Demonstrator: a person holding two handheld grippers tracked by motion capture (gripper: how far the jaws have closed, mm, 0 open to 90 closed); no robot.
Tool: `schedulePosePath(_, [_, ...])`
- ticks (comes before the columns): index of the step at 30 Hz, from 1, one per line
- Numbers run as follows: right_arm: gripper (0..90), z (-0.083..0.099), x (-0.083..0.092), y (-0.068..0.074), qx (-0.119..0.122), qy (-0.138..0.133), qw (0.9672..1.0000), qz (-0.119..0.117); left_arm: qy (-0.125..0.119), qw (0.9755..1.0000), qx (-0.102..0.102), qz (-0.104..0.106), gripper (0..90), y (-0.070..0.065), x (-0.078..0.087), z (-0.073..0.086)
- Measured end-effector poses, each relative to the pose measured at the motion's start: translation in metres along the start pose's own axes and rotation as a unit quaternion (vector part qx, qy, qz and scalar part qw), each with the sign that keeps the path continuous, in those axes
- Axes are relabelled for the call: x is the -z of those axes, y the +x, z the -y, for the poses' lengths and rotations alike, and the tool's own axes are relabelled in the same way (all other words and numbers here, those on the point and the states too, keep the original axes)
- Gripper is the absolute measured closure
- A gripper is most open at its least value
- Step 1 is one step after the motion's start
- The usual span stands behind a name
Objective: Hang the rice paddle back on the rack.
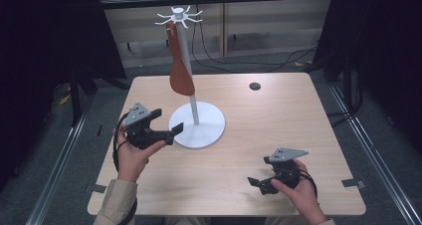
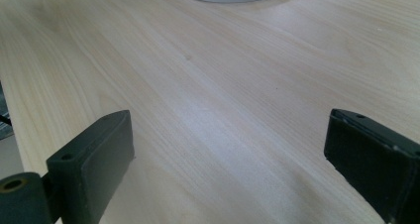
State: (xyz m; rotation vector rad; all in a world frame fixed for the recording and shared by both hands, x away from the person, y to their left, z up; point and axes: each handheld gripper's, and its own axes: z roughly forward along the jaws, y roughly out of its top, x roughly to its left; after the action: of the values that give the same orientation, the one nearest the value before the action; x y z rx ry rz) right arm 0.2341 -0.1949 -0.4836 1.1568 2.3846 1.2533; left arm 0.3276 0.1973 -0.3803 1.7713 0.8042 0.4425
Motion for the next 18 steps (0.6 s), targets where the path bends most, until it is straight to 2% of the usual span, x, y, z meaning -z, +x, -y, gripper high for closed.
schedulePosePath(9, [5.1, 0.000, -0.001, 0.000, 0.002, 0.001, 1.0000, 0.000, 0.019, 0.9998, 0.011, -0.001, 5.4, 0.002, -0.001, 0.025])
schedulePosePath(18, [5.1, 0.001, -0.002, 0.001, 0.005, 0.004, 1.0000, -0.001, 0.029, 0.9994, 0.017, -0.003, 5.4, 0.001, 0.001, 0.043])
